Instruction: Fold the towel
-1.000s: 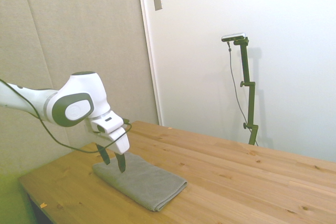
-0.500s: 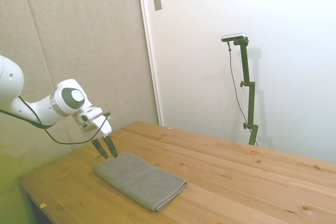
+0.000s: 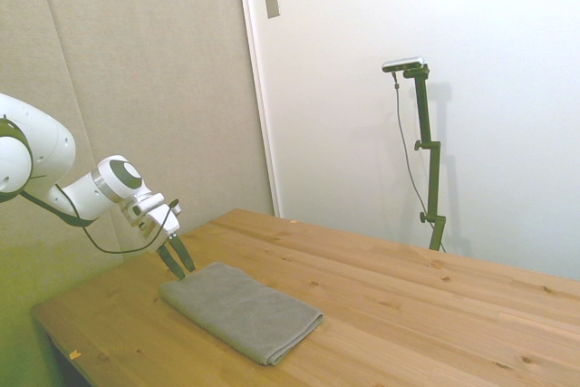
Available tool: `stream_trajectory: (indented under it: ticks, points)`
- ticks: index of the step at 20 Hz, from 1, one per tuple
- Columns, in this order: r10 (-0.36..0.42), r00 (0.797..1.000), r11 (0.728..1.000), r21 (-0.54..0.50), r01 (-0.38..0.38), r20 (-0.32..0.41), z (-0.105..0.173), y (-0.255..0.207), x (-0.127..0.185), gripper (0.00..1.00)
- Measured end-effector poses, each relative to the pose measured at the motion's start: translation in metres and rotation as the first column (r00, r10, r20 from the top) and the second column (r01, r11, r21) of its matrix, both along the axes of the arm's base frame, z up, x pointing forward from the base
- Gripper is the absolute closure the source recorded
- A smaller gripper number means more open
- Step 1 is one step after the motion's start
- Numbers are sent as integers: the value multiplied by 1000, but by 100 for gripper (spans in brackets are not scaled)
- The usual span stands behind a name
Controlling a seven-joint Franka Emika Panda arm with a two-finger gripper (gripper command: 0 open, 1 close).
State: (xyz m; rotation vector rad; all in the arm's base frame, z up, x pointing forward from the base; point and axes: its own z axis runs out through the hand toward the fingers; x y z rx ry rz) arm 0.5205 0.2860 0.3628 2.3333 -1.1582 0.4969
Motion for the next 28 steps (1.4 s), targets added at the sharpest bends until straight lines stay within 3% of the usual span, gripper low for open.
stream_trajectory:
  ticks: [9, 16, 17, 28]
  points:
    - [-8, 1000, 1000, -9, 8, -6, -17, 23, 12, 0]
    - [-39, 999, 999, -26, 39, -10, -25, 7, 23, 0]
    - [-47, 999, 998, -30, 46, -10, -25, 2, 25, 100]
    - [-31, 999, 1000, -5, 31, 11, -26, -15, 23, 100]
